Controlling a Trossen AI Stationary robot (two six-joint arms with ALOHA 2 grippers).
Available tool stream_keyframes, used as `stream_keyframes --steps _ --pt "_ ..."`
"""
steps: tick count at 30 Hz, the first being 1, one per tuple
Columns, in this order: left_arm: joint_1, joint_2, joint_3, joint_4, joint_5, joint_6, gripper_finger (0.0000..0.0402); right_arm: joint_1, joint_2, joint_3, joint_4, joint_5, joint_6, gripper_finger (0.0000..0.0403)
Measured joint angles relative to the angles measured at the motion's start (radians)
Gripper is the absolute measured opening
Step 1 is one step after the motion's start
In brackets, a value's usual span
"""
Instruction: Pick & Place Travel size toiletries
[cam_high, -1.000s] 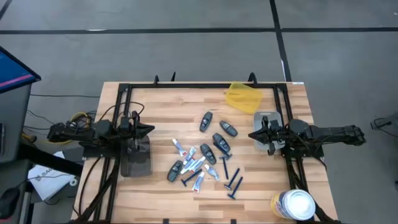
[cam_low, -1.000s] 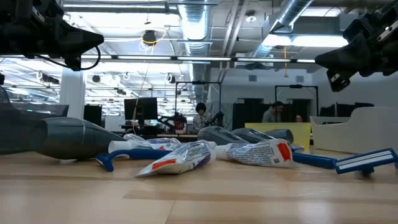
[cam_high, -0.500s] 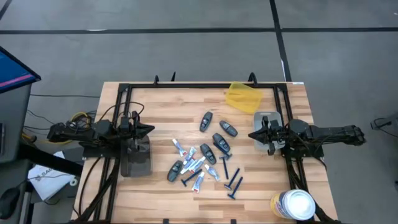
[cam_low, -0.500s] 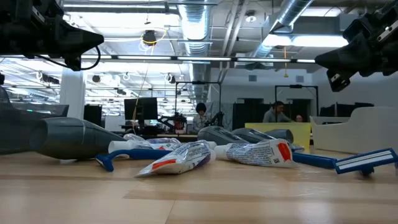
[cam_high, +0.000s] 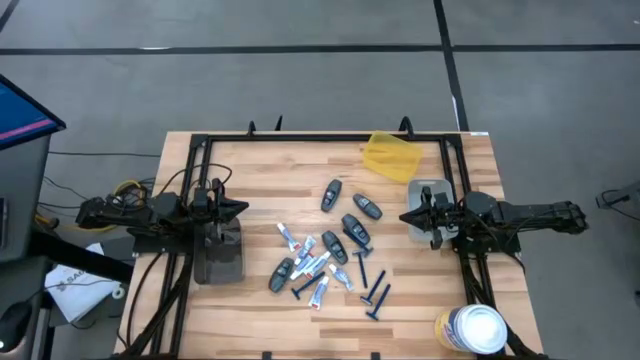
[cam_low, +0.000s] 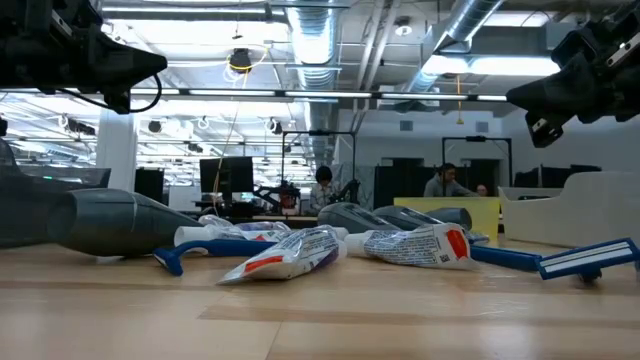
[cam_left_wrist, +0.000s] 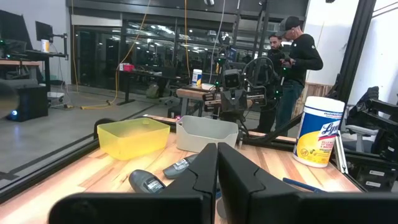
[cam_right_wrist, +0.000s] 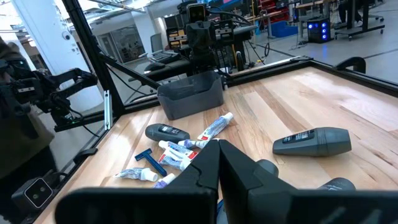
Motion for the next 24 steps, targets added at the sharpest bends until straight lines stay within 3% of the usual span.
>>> stream_keyframes --steps 14,24 --pt "0.0 0.0 0.0 0.008 0.0 0.0 0.0008 0.0 0.0 0.0 0.0 0.0 0.0 0.0" --pt "0.0 0.0 0.0 0.138 0.001 -0.077 0.0008 0.0 0.0 0.0 0.0 0.0 0.0 0.0"
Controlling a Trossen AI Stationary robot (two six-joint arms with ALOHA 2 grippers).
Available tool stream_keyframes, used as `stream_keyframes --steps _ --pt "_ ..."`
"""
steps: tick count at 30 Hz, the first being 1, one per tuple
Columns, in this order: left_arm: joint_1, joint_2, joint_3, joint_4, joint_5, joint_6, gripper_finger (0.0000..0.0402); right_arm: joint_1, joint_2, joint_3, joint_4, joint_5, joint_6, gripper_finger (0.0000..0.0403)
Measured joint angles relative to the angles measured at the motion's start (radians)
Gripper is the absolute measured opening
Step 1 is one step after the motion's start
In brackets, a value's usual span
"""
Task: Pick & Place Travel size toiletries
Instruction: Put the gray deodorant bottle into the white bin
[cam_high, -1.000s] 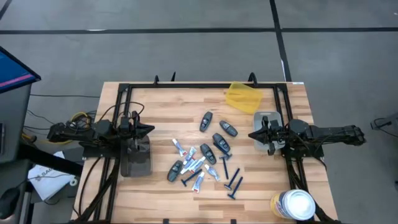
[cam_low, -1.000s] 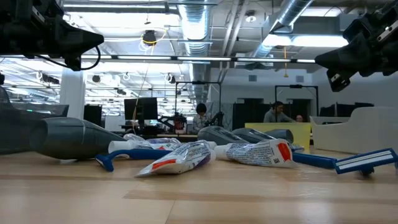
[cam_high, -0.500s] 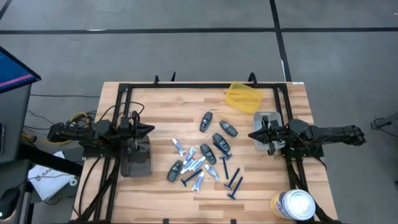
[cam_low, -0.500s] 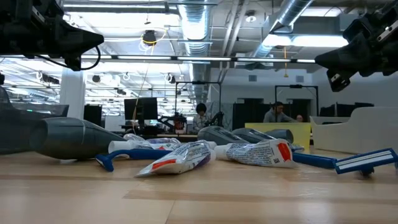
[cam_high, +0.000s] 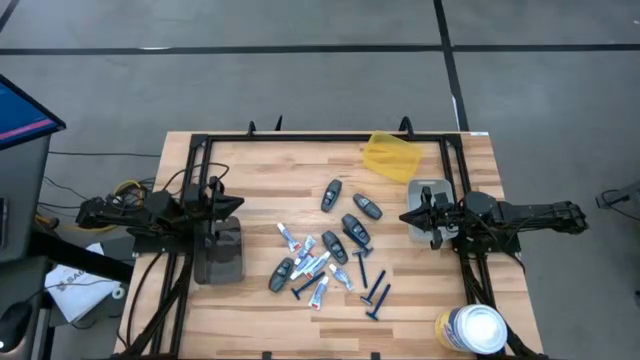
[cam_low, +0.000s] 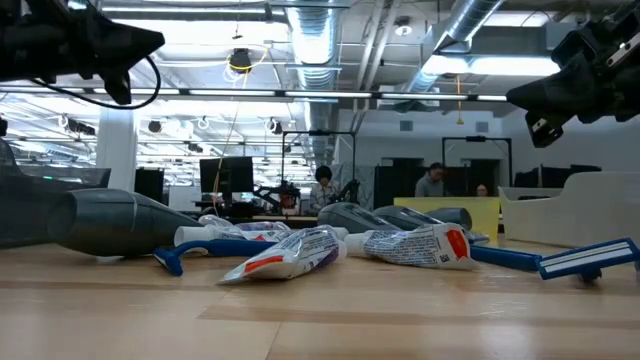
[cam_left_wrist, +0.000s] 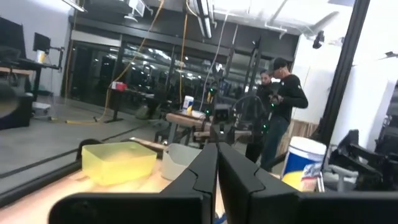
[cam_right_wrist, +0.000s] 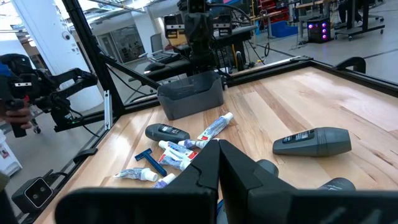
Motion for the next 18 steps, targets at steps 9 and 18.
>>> stream_keyframes --steps 9,18 --pt "0.0 0.003 0.0 0.015 0.007 -0.127 0.0008 0.0 0.0 0.0 0.0 0.0 0.0 0.0" --pt "0.0 0.003 0.0 0.021 0.007 -0.164 0.0008 -0.003 0.0 0.0 0.18 0.003 0.147 0.0"
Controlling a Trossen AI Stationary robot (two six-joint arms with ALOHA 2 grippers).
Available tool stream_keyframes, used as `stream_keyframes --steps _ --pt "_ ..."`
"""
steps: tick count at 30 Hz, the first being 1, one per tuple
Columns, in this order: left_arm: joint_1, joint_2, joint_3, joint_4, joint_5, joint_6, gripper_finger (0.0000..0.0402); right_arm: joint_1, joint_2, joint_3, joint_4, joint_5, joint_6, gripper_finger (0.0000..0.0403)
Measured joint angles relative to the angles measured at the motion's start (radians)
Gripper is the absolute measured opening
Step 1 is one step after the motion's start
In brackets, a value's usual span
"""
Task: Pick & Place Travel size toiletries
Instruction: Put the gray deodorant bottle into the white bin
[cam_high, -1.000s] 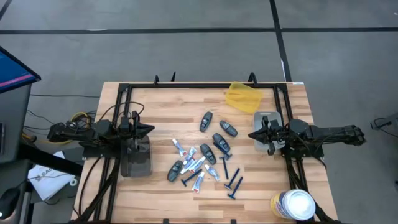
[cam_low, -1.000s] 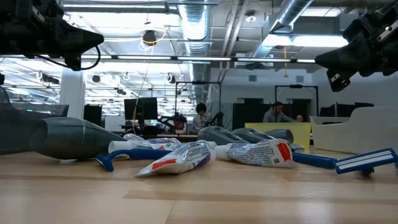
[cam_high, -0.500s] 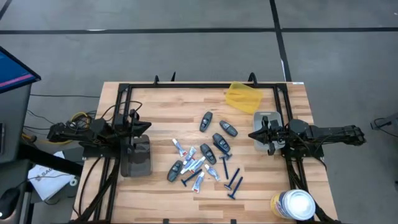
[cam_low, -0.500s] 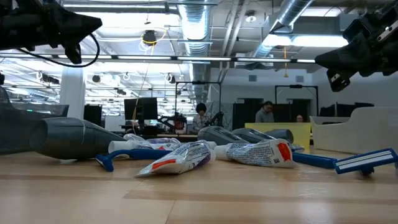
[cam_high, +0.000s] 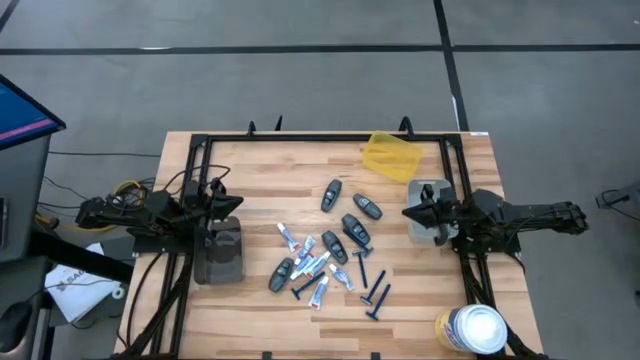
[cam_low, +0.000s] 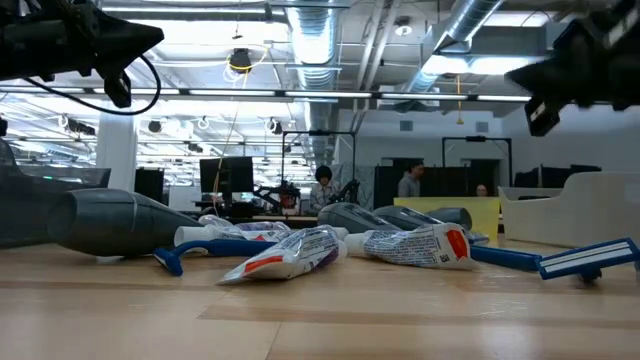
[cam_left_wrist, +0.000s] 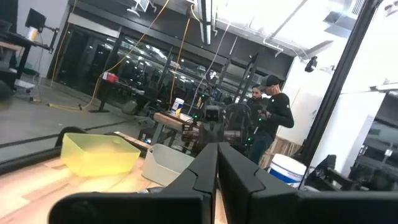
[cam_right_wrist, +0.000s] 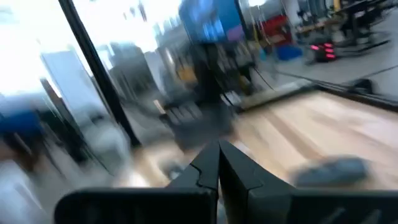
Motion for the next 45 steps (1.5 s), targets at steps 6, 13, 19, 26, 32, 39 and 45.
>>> stream_keyframes --steps 6,13,19,26,32,39,45 --pt "0.0 0.0 0.0 0.0 -0.001 -0.064 0.0008 -0.012 -0.001 0.0 0.194 0.054 0.21 0.0" --pt "0.0 0.0 0.0 0.0 -0.024 -0.066 0.0008 -0.056 0.014 0.046 0.194 0.216 0.195 0.0" --pt "0.0 0.0 0.0 0.0 -0.024 -0.066 0.0008 -0.104 0.134 0.232 -0.056 0.232 0.124 0.0" --pt "0.0 0.0 0.0 0.0 -0.024 -0.066 0.0008 -0.15 0.464 0.534 -0.431 0.233 0.059 0.0" --pt "0.0 0.0 0.0 0.001 -0.024 -0.066 0.0008 -0.167 0.803 0.741 -0.602 0.233 0.033 0.001" --pt "0.0 0.011 0.0 0.006 -0.023 -0.066 0.0008 -0.156 1.179 0.908 -0.814 0.194 -0.052 0.0108" --pt "0.0 0.027 0.0 0.013 -0.024 -0.067 0.0008 -0.158 1.423 1.012 -0.936 0.14 -0.074 0.0253"
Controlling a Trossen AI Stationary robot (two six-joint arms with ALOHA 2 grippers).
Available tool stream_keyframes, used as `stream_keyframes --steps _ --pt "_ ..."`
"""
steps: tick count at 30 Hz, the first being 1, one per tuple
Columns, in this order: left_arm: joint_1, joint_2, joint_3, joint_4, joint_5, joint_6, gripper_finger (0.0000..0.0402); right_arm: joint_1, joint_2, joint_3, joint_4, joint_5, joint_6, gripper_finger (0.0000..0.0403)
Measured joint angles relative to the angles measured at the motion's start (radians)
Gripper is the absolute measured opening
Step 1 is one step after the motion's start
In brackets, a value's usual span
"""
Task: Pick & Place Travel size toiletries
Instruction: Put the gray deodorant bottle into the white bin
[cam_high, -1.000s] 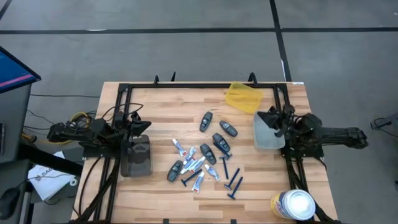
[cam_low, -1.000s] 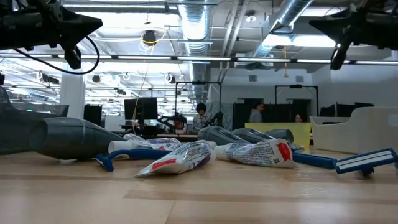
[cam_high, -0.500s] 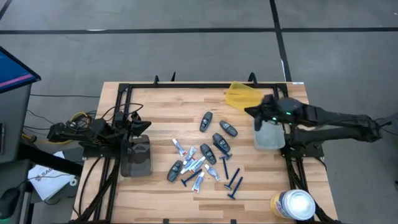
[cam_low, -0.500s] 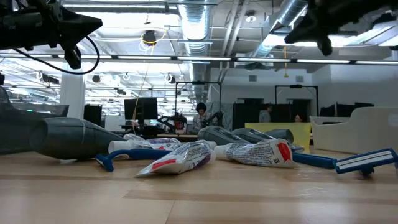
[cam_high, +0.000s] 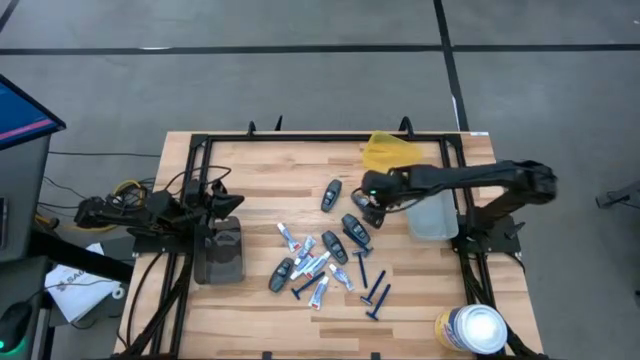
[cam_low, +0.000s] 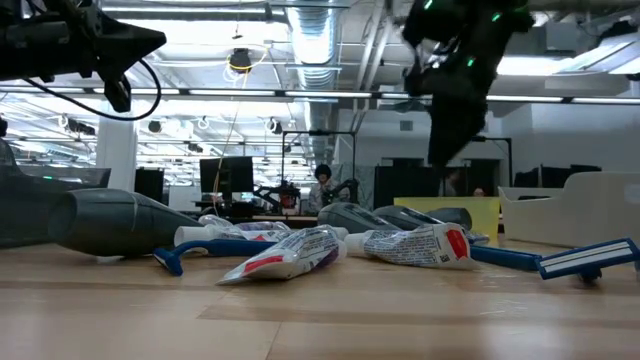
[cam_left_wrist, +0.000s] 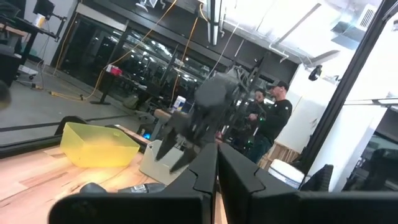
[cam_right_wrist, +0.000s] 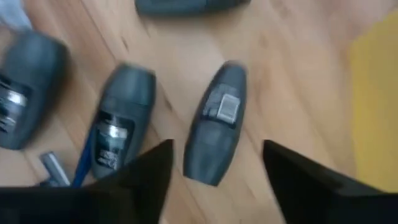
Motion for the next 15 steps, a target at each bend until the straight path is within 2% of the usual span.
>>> stream_keyframes --steps 4,7,10,15 --pt "0.0 0.013 0.0 -0.001 0.0 0.0 0.0008 -0.014 0.117 0.043 0.0 -0.054 -0.02 0.0337" --pt "0.0 0.022 0.0 0.001 0.0 0.0 0.0008 -0.026 0.187 0.065 -0.008 -0.065 -0.02 0.0377" --pt "0.0 0.027 0.0 0.002 0.0 0.0 0.0008 -0.049 0.236 0.077 -0.008 -0.065 -0.021 0.0394" --pt "0.0 0.032 0.0 0.003 0.0 0.0 0.0008 -0.093 0.298 0.075 -0.033 -0.066 -0.043 0.0391"
